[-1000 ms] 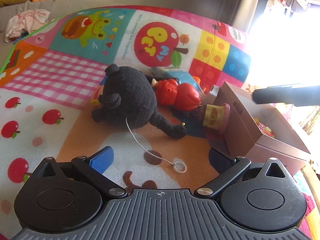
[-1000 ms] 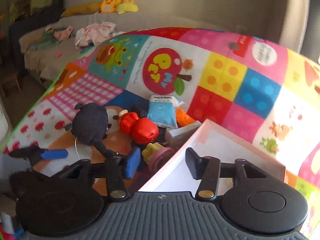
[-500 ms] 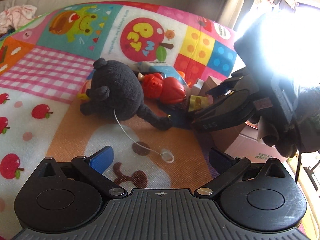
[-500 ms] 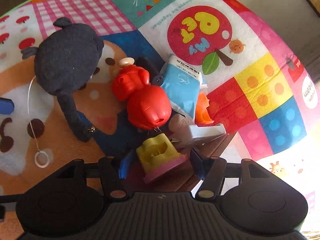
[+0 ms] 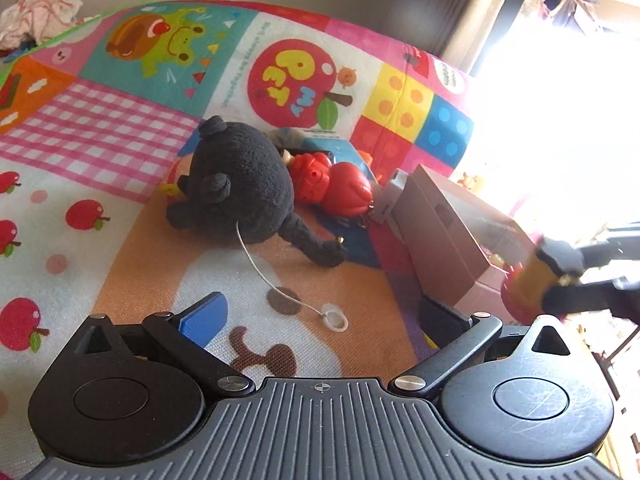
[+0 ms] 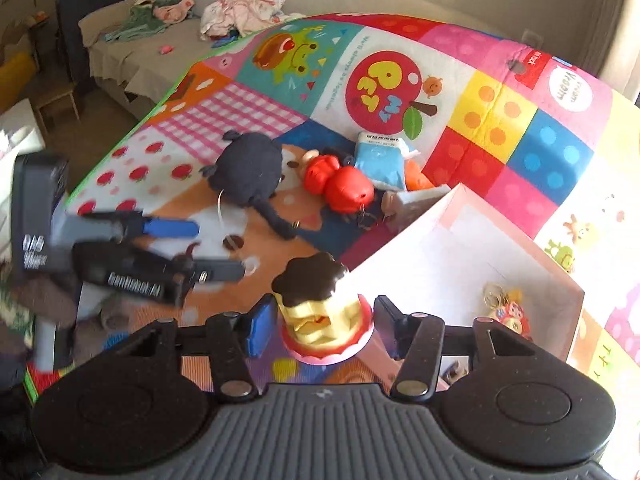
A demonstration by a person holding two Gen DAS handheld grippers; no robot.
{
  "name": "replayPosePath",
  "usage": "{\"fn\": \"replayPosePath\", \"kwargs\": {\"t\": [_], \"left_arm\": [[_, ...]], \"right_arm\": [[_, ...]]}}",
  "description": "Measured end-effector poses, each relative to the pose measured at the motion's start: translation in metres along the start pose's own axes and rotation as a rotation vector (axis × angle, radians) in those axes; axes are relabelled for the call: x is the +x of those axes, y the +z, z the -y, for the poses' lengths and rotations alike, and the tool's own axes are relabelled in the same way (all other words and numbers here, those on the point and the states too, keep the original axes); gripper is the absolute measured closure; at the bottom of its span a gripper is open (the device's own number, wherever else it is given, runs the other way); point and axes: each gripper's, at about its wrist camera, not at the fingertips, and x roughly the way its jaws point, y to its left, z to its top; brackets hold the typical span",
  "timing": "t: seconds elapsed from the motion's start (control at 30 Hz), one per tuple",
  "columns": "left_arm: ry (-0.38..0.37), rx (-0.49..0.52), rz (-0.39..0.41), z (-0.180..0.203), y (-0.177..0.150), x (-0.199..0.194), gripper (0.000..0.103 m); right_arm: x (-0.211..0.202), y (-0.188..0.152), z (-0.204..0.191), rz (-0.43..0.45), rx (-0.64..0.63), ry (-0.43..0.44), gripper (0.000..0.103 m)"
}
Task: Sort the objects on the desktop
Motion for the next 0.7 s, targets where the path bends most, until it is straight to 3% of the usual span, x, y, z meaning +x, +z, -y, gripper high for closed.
{"fn": "replayPosePath", "kwargs": {"t": [0.17, 0.27, 0.33, 0.4, 0.43, 0.6, 0.7], "left_arm": [[0.021, 0.032, -0.035, 0.019, -0.003, 0.001, 0.0], [0.011, 0.08, -0.045, 0.036, -0.005, -0.004, 0.0], [0.027, 0.134, -0.037, 0.047, -0.007, -0.01, 0.0], [0.027, 0.181, -0.033, 0.057, -0.008, -0.014, 0.0], [0.016, 0.203, -0.036, 0.062, -0.009, -0.016, 0.0], [-0.051, 0.327, -0.053, 0.099, -0.018, -0.011, 0.0], [-0.024, 0.344, -0.045, 0.109, -0.018, -0.006, 0.0]], "right_arm": [[0.021, -0.042, -0.022, -0.071, -0.075, -0.05, 0.061], [0.02, -0.058, -0.016, -0.02, 0.023, 0.002, 0.06], [0.008, -0.069, -0.008, 0.038, 0.096, 0.017, 0.051], [-0.005, -0.084, 0.002, 0.103, 0.165, -0.01, 0.024], [-0.01, -0.091, 0.006, 0.125, 0.192, -0.031, 0.02], [-0.021, -0.119, 0.04, 0.189, 0.37, -0.151, 0.011], [-0.017, -0.13, 0.063, 0.202, 0.513, -0.186, 0.007]]}}
